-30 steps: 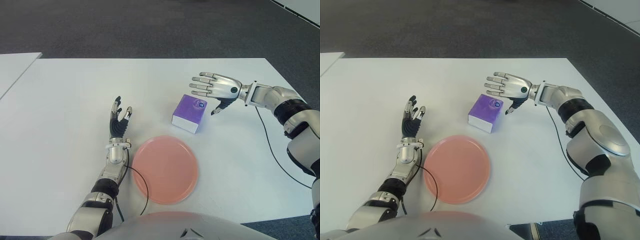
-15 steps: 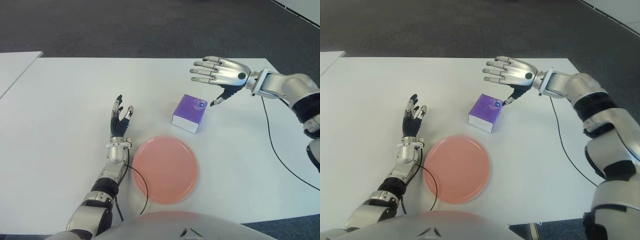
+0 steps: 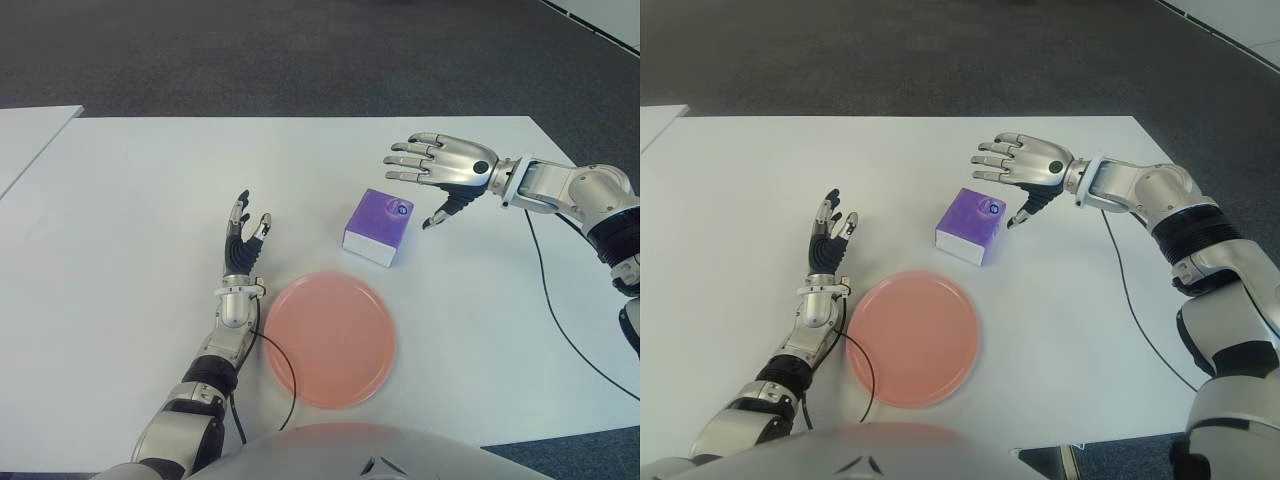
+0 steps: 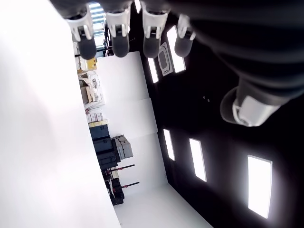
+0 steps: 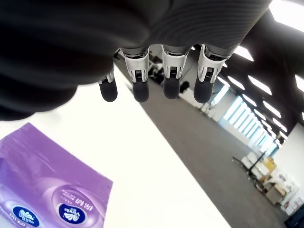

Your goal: Put the tissue paper into the plate.

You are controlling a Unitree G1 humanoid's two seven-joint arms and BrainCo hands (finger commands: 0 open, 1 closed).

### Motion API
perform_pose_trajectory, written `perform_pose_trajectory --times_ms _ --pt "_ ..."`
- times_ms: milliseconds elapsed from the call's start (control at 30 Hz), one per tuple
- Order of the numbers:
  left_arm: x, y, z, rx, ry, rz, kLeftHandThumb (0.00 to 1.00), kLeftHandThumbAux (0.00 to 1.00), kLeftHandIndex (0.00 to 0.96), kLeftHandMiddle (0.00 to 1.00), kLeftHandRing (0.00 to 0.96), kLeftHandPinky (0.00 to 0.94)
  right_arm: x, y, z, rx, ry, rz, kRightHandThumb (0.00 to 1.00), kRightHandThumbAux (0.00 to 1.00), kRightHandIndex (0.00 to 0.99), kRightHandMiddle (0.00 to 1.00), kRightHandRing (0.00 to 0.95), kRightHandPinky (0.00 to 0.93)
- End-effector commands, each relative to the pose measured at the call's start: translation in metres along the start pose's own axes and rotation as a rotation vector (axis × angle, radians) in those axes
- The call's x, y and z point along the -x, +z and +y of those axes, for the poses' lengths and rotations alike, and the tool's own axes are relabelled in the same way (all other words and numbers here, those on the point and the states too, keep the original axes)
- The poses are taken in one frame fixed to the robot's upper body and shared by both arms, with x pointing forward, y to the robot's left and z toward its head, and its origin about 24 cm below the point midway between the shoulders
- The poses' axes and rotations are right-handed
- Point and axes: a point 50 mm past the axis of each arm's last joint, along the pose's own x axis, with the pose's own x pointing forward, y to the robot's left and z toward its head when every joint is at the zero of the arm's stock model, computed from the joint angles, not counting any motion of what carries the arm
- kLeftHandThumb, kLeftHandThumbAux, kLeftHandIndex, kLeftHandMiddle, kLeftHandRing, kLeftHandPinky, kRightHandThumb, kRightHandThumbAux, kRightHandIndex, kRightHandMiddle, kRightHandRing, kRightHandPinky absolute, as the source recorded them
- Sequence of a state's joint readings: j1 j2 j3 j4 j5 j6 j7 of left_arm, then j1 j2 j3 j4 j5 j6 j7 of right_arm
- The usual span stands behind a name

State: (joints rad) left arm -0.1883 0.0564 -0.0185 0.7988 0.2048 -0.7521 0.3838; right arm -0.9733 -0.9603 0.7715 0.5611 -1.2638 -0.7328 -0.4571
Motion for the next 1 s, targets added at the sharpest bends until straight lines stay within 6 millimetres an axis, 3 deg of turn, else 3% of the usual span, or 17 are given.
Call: perform_pose_trajectory --times_ms 33,133,333,1000 --pt "0.029 -0.025 0.005 -0.055 -0.03 0.122 0.006 0.44 0.0 0.0 0.0 0.0 -0.008 0.01 0.001 -0.039 -0.008 -0.028 0.512 0.233 0.0 0.0 0.0 0.0" --pt "0.029 -0.025 0.005 -0.057 -0.033 0.118 0.005 0.435 0.0 0.0 0.0 0.0 -0.011 0.015 0.005 -0.059 -0.009 -0.039 0.518 0.242 0.0 0.0 0.0 0.0" --pt "0.03 -0.027 0.006 -0.051 -0.011 0.136 0.003 0.433 0.0 0.0 0.0 0.0 -0.027 0.043 0.052 -0.094 0.039 -0.034 0.503 0.251 0.0 0.0 0.0 0.0" --pt "0.031 -0.027 0.006 -0.03 0.031 0.161 0.026 0.457 0.0 0.0 0.0 0.0 -0.029 0.058 0.065 -0.098 0.012 -0.154 0.392 0.214 0.0 0.0 0.0 0.0"
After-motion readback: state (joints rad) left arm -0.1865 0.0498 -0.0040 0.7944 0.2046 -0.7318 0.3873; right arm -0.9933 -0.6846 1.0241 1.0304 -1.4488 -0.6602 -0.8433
